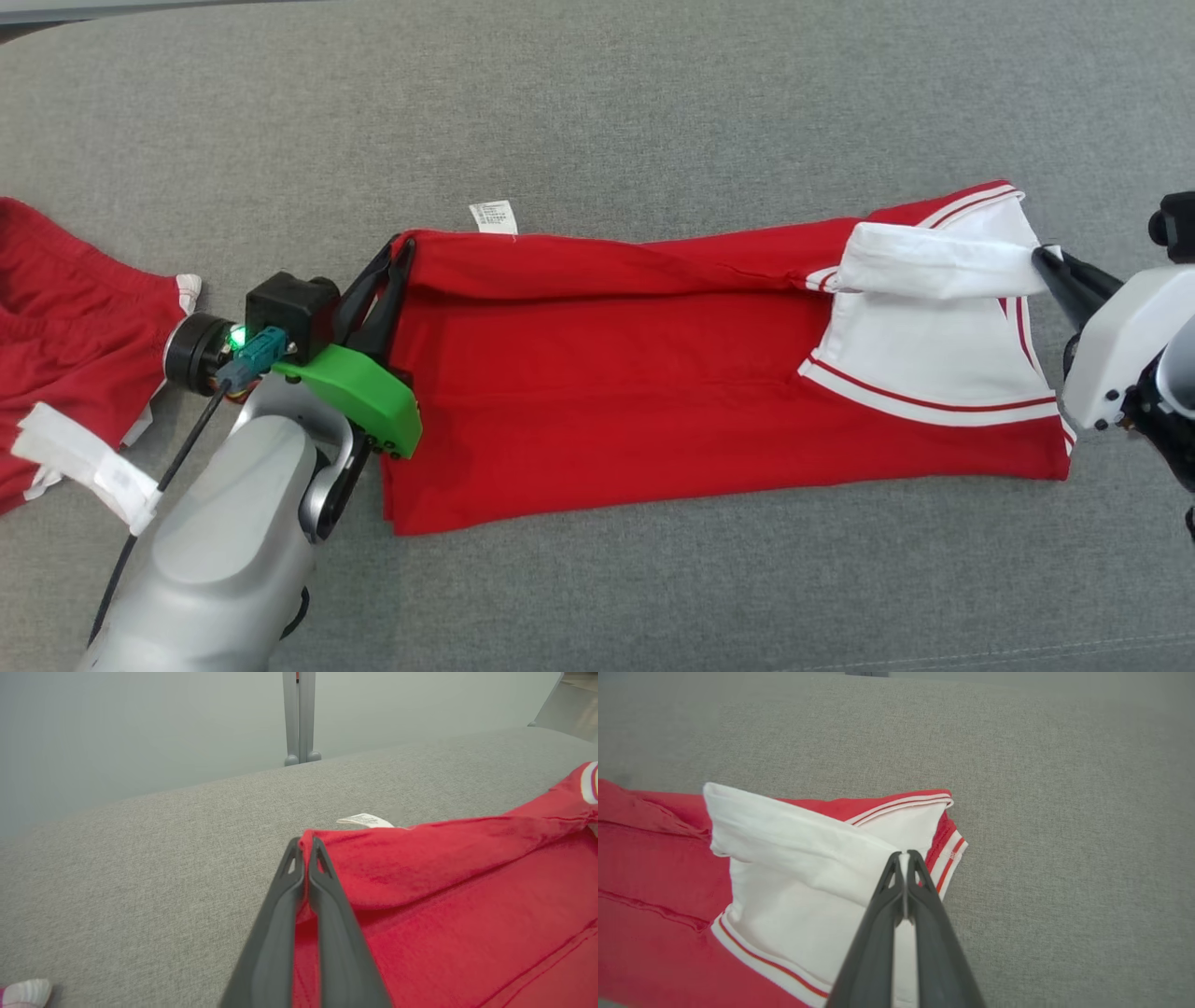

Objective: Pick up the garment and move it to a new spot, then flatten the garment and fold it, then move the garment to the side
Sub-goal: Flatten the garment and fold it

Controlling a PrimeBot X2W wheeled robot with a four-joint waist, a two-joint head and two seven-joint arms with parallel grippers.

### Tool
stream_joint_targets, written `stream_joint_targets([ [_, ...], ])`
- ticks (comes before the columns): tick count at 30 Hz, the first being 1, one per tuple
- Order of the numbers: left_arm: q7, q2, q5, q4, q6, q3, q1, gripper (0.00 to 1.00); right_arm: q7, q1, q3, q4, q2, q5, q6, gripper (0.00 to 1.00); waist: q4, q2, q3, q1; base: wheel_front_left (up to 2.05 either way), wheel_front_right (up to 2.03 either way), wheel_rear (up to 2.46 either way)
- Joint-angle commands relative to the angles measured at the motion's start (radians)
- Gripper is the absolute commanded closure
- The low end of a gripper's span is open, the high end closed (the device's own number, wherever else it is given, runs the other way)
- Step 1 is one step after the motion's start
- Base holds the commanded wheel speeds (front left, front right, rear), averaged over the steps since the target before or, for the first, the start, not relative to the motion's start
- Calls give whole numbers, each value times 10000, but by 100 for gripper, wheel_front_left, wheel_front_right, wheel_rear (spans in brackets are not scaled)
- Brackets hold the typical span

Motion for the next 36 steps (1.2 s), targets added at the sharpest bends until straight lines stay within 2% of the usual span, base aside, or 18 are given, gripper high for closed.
stream_joint_targets([
  [1, -27, 67, 207, -190, 140, 264, 272, 100, 39, 222, -59, -179, 125, -103, -1, 100, -59, 0, 25, 0, 0, 0, 0],
  [3, -27, 65, 438, -361, 176, 545, 529, 100, 50, 418, -73, -340, 242, -194, -1, 100, -93, 0, 32, 0, 0, 0, 0],
  [9, -27, -142, 986, -526, -90, 1085, 1162, 100, 178, 941, -86, -532, 395, -356, -1, 100, -86, 0, -72, 0, 0, 0, 0],
  [10, -27, -180, 1058, -570, -131, 1169, 1288, 84, 220, 1047, -79, -563, 396, -348, -1, 100, -73, 0, -104, 0, 0, 0, 0],
  [11, -29, -202, 1116, -590, -162, 1238, 1393, 58, 262, 1133, -91, -598, 405, -359, -1, 100, -62, 0, -133, 0, 0, 0, 0],
  [12, -28, -239, 1202, -608, -215, 1315, 1530, 11, 345, 1262, -45, -647, 384, -361, -1, 81, -48, 0, -179, 0, 0, 0, 0],
  [13, -28, -275, 1278, -633, -251, 1382, 1633, 0, 445, 1364, 90, -712, 286, -368, -1, 46, -38, 0, -214, 0, 0, 0, 0],
  [15, -28, -356, 1388, -685, -319, 1581, 1855, 0, 464, 1521, 309, -902, 9, -413, -4, 0, -17, 0, -303, 0, 0, 0, 0],
  [19, -28, -566, 1470, -1051, -379, 2323, 2414, 0, 687, 2045, 541, -1044, -402, -423, -4, 0, 0, 0, -541, 0, 0, 0, 0],
  [23, -29, -898, 1379, -1869, -448, 3509, 3129, 0, 865, 2462, 278, -1260, -326, -181, -5, 0, -8, 0, -822, 0, 0, 0, 0],
  [30, -27, -1702, 1504, -3219, -608, 5346, 4245, 0, 818, 2557, -709, -1259, 561, -285, -4, 0, 1, 0, -1331, 0, 0, 0, 0],
  [36, -28, -2006, 1651, -3572, -674, 5966, 4595, 0, 720, 1802, -1839, -114, 1682, -802, -4, 0, 44, 0, -1477, 0, 0, 0, 0],
])
